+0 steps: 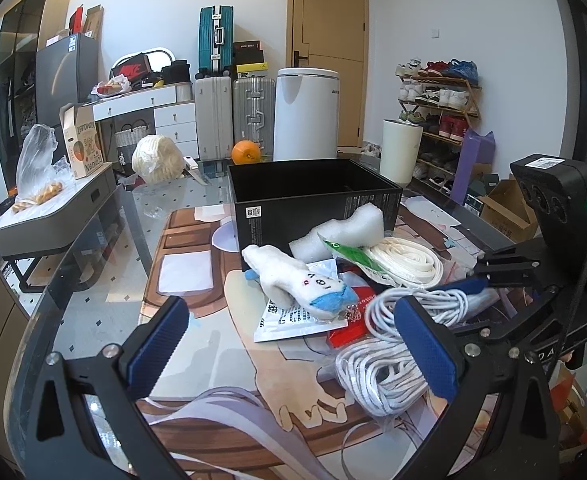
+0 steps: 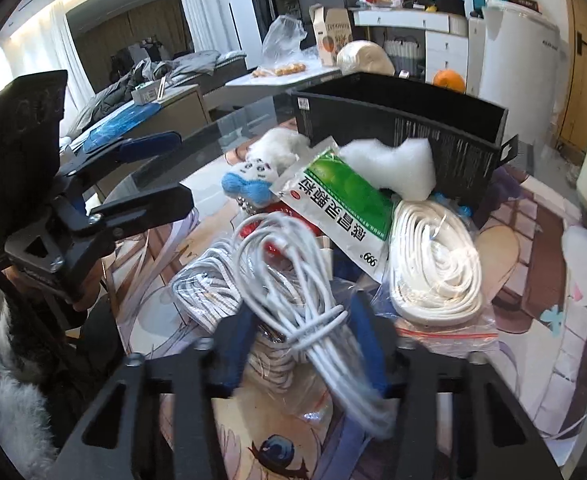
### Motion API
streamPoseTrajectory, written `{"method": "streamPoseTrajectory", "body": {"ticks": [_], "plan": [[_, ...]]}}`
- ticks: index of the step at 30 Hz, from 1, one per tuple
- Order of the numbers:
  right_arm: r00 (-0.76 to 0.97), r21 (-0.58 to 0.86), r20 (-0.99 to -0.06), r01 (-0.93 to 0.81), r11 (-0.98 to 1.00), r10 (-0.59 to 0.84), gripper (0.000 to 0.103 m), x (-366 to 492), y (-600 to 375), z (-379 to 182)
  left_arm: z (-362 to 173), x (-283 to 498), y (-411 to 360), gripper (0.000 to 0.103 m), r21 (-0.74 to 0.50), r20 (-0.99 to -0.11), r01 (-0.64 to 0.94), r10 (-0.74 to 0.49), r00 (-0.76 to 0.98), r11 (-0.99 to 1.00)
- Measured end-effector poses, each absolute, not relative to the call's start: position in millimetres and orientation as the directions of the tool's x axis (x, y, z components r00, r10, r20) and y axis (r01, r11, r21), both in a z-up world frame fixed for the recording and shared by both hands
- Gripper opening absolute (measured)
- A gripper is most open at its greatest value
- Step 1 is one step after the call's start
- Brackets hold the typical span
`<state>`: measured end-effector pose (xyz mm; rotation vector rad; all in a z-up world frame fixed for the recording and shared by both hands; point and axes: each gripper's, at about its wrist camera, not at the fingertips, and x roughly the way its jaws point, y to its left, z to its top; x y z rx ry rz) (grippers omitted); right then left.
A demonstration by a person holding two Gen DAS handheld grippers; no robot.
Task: Organize soft objects
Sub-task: 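Lower the right gripper onto the bundled white cable and close it, then lift the white cable with the right gripper while the left gripper grasps the bagged cables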
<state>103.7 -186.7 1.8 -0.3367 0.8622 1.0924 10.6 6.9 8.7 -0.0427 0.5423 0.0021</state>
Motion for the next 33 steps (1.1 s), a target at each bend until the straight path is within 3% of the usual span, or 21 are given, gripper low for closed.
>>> {"method": "streamPoseTrajectory", "body": {"ticks": [3, 11, 17, 22, 33], "plan": [[0.2, 0.155, -0.739, -0.879, 0.451, 0.643, 0.029, 97, -190, 5, 8, 11, 8, 0.103, -0.044, -0.515, -0.017, -0.008, 0.857, 0.999], [0.283, 0.163, -0.661, -0.85, 0.502, 0.695, 0.029, 72, -216, 23, 9, 8, 7, 0.103, -0.042, -0.507, 0.002, -0.023, 0.862, 0.999], [0.342, 0.209, -0.6, -0.806, 0.554, 0.723, 0.029, 62, -243, 36, 5, 7, -7, 0.103, -0.003, -0.543, 0.108, -0.092, 0.835, 0.994], [0.358, 0.227, -0.598, -0.782, 0.58, 0.717, 0.029, 65, -254, 36, -5, 11, -27, 0.103, 0.029, -0.597, 0.189, -0.134, 0.791, 0.982], [0.374, 0.23, -0.606, -0.762, 0.605, 0.701, 0.029, 72, -260, 29, -17, 21, -54, 0.103, -0.042, -0.676, 0.324, -0.265, 0.688, 0.945]]}}
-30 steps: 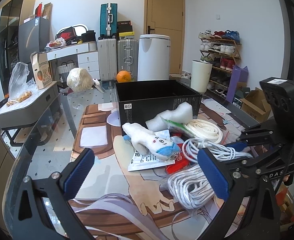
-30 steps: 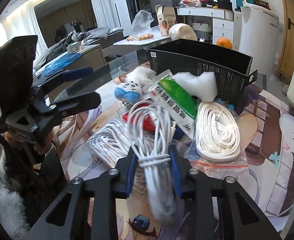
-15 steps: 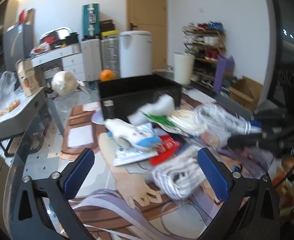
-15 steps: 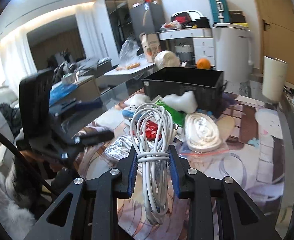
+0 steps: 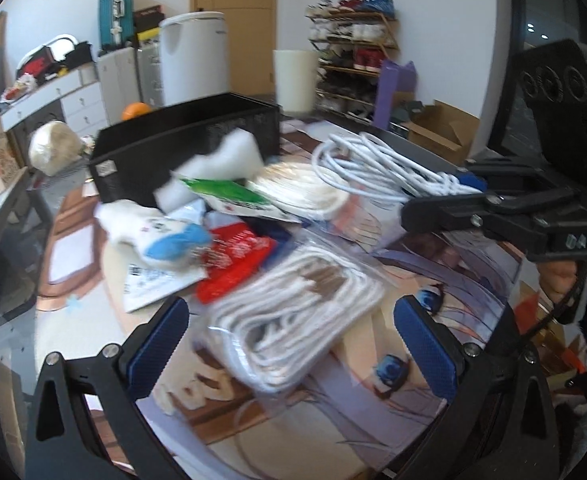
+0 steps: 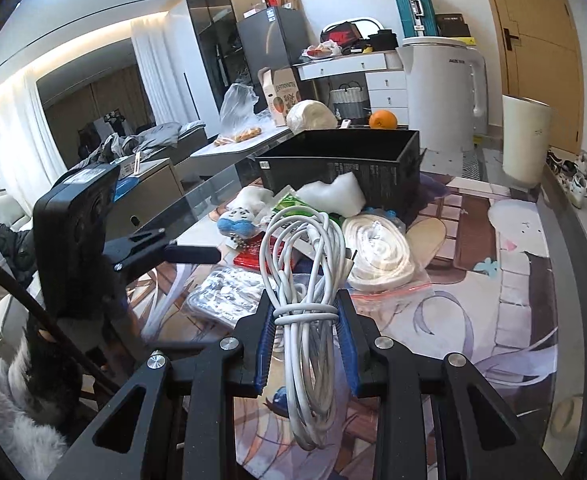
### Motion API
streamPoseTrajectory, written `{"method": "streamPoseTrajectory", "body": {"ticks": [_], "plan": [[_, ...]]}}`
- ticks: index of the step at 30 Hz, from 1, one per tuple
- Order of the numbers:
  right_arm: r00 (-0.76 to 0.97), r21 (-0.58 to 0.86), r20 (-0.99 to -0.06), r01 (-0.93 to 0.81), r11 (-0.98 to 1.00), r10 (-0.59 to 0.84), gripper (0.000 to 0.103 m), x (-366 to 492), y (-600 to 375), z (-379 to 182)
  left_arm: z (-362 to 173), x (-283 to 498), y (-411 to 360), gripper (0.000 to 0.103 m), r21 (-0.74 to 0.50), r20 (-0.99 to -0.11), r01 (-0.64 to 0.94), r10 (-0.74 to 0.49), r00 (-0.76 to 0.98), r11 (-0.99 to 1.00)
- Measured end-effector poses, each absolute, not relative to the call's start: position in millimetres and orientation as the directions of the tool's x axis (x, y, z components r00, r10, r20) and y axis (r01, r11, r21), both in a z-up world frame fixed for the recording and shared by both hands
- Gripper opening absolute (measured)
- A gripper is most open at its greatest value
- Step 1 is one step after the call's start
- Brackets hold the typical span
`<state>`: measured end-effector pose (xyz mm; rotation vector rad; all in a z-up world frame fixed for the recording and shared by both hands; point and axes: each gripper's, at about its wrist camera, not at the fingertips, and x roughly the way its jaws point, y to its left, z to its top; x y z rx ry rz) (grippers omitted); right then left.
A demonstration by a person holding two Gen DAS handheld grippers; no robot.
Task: Organize soft objects
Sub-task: 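Lift the white cable with the right gripper while the left gripper grasps the bagged cables, then carry the bagged cables and white cable over the black bin with both grippers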
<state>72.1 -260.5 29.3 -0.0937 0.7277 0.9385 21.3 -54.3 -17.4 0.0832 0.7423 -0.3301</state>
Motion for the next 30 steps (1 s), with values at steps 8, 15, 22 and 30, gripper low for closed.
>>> {"method": "streamPoseTrajectory", "body": {"ticks": [8, 15, 22, 30], "plan": [[0.373, 0.235, -0.605, -0.76, 0.606, 0.703, 0.029, 75, -263, 28, -14, 20, -67, 0.103, -0.053, -0.685, 0.386, -0.315, 0.657, 0.921], [0.368, 0.244, -0.606, -0.758, 0.605, 0.705, 0.029, 76, -266, 26, -20, 34, -75, 0.098, -0.017, -0.72, 0.388, -0.28, 0.635, 0.921], [0.364, 0.246, -0.605, -0.76, 0.601, 0.708, 0.029, 75, -265, 25, -22, 28, -80, 0.059, 0.011, -0.719, 0.421, -0.285, 0.634, 0.907], [0.369, 0.247, -0.596, -0.761, 0.6, 0.713, 0.029, 73, -264, 27, -17, 19, -72, 0.047, -0.031, -0.68, 0.413, -0.322, 0.658, 0.91]]}}
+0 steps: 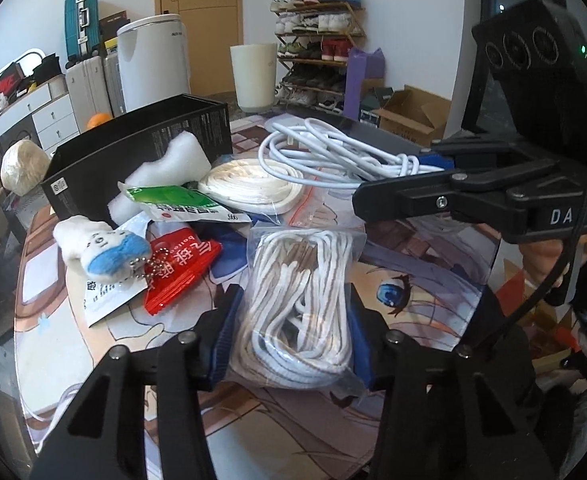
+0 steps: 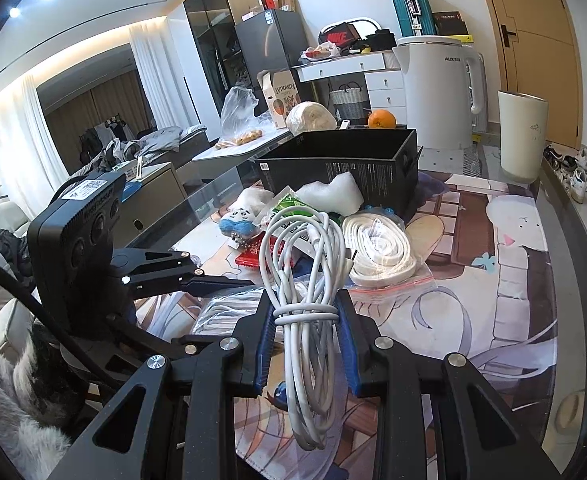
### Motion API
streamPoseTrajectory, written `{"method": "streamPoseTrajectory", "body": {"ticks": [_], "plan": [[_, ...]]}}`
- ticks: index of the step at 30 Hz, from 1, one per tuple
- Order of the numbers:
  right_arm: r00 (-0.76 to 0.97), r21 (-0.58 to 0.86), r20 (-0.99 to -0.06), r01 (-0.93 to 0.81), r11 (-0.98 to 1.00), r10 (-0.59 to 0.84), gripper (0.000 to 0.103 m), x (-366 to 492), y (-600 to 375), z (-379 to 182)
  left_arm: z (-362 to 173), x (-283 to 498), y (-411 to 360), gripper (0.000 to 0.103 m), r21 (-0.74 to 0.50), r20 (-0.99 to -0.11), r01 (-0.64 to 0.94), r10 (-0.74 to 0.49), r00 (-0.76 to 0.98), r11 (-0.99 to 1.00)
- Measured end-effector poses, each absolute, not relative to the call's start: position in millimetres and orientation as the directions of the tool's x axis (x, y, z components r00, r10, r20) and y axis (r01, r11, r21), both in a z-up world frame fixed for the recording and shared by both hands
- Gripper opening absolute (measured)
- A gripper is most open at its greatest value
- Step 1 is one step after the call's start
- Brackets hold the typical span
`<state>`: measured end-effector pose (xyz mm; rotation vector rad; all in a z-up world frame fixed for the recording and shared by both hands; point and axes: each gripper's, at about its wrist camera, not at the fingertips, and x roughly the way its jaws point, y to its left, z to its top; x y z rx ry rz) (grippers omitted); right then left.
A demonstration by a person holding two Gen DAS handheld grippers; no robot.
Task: Organize soft objects
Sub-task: 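Carry the bagged cables and white cable over the black bin with both grippers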
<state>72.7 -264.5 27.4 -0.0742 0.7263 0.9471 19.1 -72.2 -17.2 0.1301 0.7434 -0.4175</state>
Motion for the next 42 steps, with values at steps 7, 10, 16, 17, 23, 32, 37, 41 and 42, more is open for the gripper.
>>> {"method": "streamPoseTrajectory", "body": {"ticks": [7, 10, 16, 17, 23, 32, 37, 41, 42], "plan": [[0.381, 0.248, -0.581, -0.758, 0.603, 0.719, 0.029, 72, -267, 32, -7, 10, -63, 0.047, -0.051, -0.636, 0.378, -0.322, 0.701, 0.924], [0.39, 0.251, -0.573, -0.754, 0.607, 0.721, 0.029, 72, -268, 36, -4, 11, -55, 0.047, -0.07, -0.621, 0.351, -0.316, 0.717, 0.934], [0.407, 0.249, -0.551, -0.753, 0.61, 0.728, 0.029, 70, -270, 45, 7, 5, -46, 0.046, -0.076, -0.578, 0.333, -0.314, 0.753, 0.94], [0.411, 0.247, -0.548, -0.753, 0.61, 0.728, 0.029, 70, -269, 47, 9, 5, -45, 0.046, -0.076, -0.572, 0.331, -0.313, 0.759, 0.941], [0.443, 0.234, -0.532, -0.742, 0.628, 0.722, 0.029, 76, -267, 59, 24, 5, -32, 0.046, -0.084, -0.518, 0.265, -0.269, 0.812, 0.961], [0.488, 0.185, -0.536, -0.728, 0.66, 0.689, 0.029, 96, -248, 81, 42, 27, -6, 0.047, -0.105, -0.474, 0.16, -0.191, 0.86, 0.982], [0.496, 0.163, -0.545, -0.728, 0.666, 0.676, 0.029, 113, -233, 91, 52, 43, 6, 0.047, -0.11, -0.457, 0.109, -0.148, 0.877, 0.988], [0.494, 0.157, -0.554, -0.729, 0.666, 0.671, 0.029, 129, -220, 95, 59, 56, 13, 0.047, -0.104, -0.447, 0.074, -0.114, 0.887, 0.992], [0.494, 0.155, -0.557, -0.728, 0.667, 0.668, 0.029, 133, -218, 95, 60, 58, 15, 0.047, -0.104, -0.446, 0.067, -0.106, 0.889, 0.992]]}}
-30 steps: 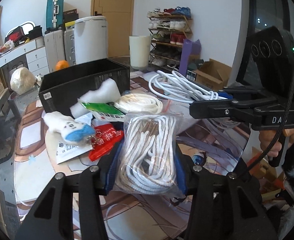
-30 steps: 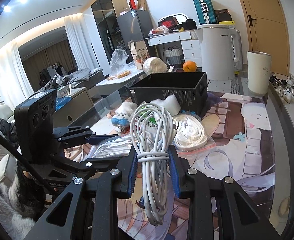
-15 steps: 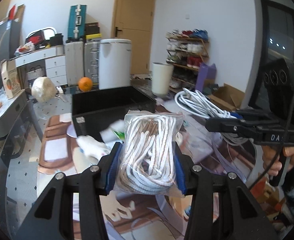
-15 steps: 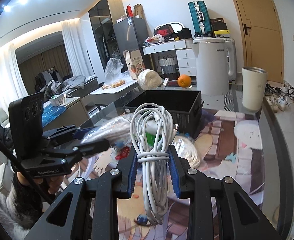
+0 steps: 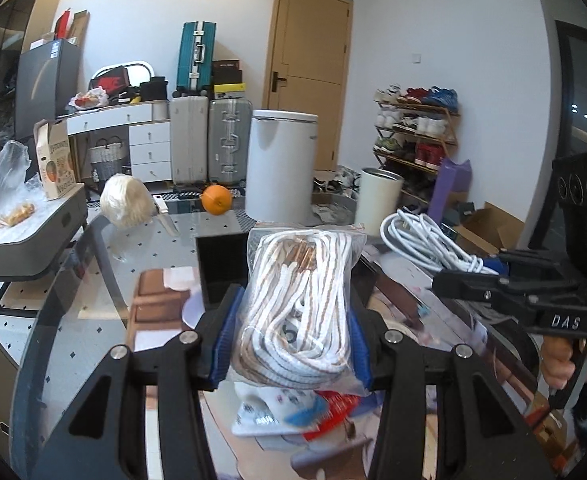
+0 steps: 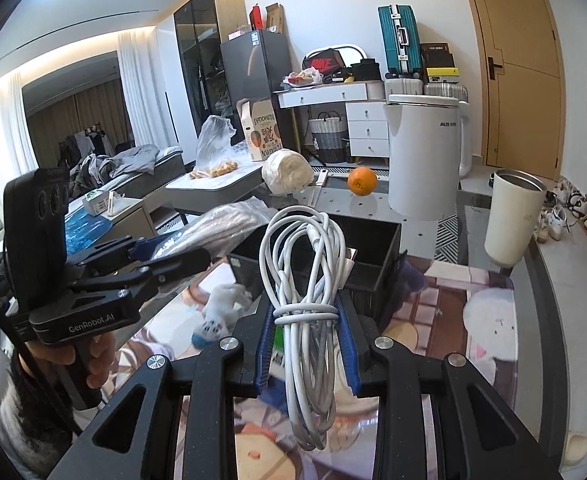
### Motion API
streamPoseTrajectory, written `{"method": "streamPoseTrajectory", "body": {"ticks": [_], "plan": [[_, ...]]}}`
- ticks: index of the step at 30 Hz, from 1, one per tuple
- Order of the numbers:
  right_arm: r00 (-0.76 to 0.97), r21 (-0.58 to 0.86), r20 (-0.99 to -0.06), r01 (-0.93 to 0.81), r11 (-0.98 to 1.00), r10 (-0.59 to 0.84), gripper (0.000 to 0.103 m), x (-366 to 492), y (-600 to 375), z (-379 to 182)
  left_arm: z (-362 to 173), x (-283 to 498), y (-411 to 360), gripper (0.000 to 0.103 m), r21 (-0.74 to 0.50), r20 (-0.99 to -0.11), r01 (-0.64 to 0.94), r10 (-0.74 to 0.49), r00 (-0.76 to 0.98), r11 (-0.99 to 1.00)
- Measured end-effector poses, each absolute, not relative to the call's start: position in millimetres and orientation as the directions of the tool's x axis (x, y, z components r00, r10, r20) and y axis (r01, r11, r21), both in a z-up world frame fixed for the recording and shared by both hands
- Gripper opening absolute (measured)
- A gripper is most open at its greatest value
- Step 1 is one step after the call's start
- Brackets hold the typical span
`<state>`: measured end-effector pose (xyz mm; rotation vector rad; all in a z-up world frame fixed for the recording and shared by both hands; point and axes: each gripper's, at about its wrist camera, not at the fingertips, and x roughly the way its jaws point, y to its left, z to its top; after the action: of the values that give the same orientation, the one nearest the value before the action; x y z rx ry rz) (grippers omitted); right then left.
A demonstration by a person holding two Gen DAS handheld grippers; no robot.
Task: Organize soft objects
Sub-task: 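Carry the bagged cables and white cable over the black bin with both grippers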
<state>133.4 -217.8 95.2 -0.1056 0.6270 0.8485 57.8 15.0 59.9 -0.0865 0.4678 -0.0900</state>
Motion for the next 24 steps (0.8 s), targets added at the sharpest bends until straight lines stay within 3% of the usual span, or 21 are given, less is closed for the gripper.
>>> {"method": "streamPoseTrajectory", "body": {"ticks": [14, 24], "plan": [[0.486, 0.121, -0.613, -0.721, 0.682, 0.623, 0.029, 184, -183, 86, 57, 104, 30, 0.047, -0.091, -0.466, -0.016, -0.028, 0.884, 0.996], [0.431, 0.075, -0.697, -0.751, 0.656, 0.573, 0.029, 223, -152, 66, 48, 141, 33, 0.047, -0.055, -0.517, 0.007, -0.035, 0.856, 0.998]]}}
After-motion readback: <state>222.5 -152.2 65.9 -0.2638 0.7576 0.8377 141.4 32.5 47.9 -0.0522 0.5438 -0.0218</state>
